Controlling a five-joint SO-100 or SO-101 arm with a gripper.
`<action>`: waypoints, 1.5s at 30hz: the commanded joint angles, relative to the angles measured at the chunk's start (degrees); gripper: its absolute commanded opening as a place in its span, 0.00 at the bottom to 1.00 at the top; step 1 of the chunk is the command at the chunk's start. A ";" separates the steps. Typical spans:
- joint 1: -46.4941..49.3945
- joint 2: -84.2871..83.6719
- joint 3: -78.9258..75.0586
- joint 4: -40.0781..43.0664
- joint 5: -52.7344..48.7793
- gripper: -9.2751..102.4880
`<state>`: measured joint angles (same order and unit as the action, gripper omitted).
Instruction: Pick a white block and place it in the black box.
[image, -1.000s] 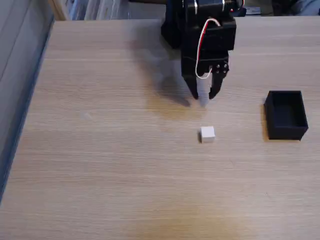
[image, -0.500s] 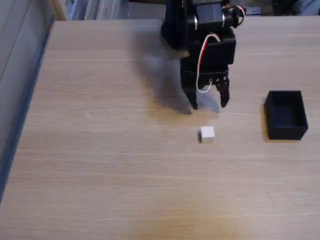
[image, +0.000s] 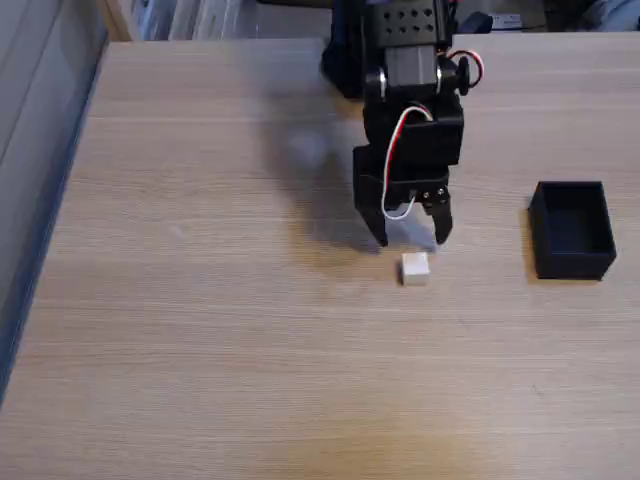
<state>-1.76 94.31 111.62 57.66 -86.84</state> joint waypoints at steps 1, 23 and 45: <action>-0.35 -1.67 -4.13 0.18 0.18 0.35; -0.44 -10.99 -13.62 2.37 0.53 0.33; -1.76 -14.41 -16.35 3.16 0.44 0.19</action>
<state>-3.08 79.45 96.77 60.73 -85.69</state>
